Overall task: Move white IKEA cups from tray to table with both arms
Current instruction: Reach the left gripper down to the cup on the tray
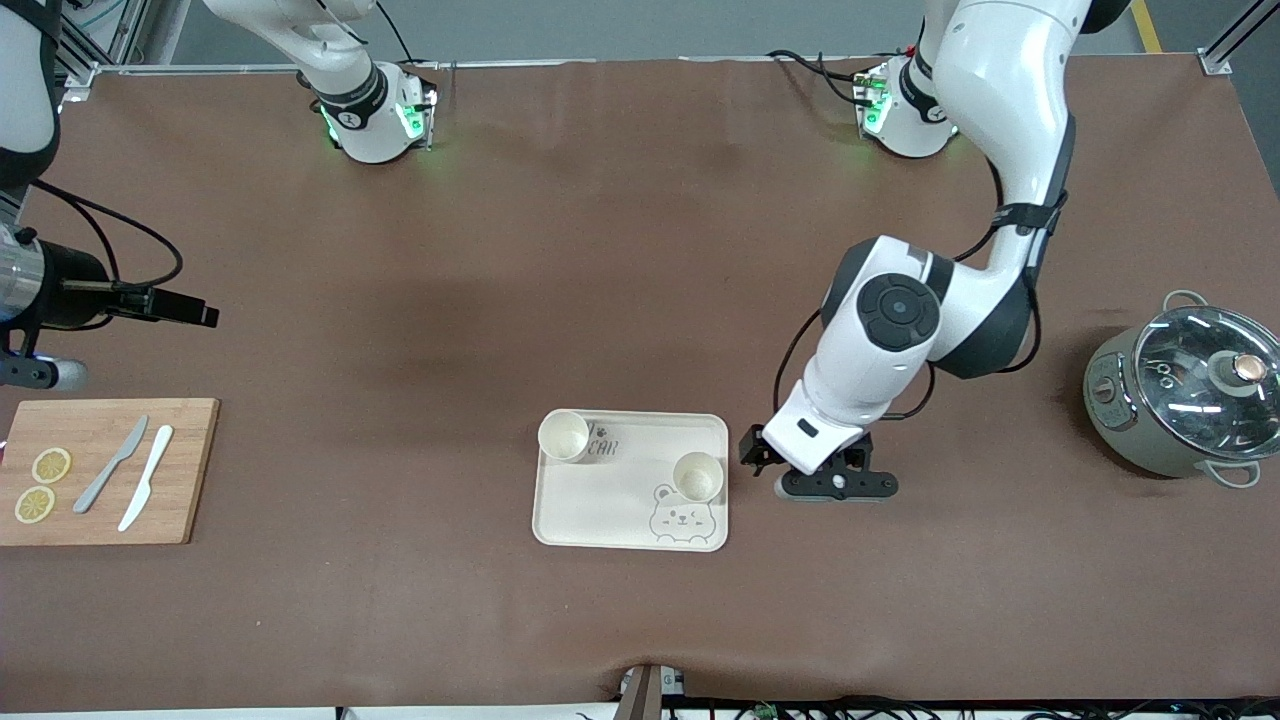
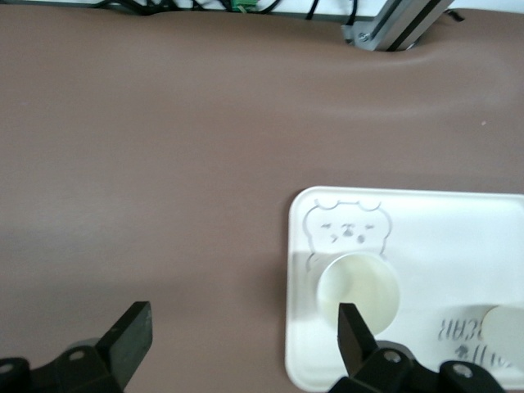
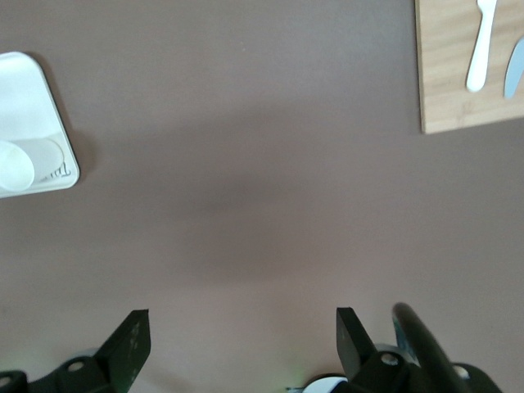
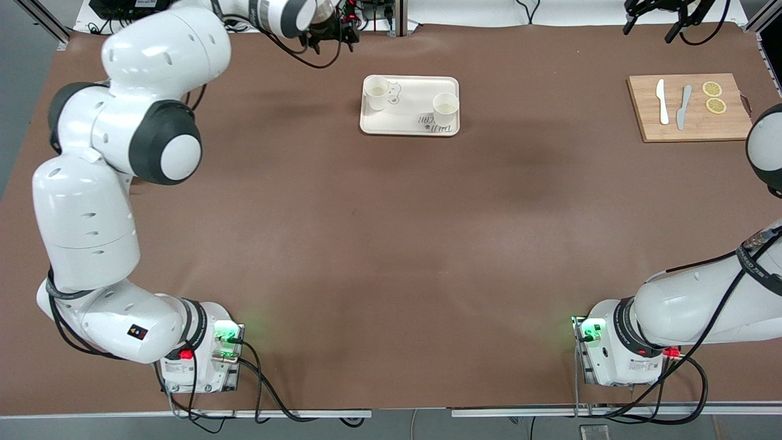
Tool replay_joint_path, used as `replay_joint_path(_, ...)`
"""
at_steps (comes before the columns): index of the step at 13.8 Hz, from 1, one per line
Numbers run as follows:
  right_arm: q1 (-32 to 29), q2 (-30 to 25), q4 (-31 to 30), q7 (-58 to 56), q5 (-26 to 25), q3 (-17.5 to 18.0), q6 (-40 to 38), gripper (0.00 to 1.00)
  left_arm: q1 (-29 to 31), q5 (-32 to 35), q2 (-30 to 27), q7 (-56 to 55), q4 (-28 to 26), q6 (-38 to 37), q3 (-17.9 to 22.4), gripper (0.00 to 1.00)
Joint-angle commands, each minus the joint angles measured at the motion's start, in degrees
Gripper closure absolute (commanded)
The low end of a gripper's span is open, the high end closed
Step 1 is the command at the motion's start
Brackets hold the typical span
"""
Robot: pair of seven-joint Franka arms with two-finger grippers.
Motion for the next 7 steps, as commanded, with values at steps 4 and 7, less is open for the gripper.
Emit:
replay_joint_path(4,4.11,1.34,0.62,18.85,5.14,-0.06,-0.11,0.0,-2.09,0.89,6.57,-3.01,1.6,7.63,0.27,0.0)
replay_joint_path(7,5.95,4.06,1.06,20.98,5.94,-0.06,0.16,0.0,-3.06,0.89,9.03,-4.51,1.52,10.1,0.27,0.0)
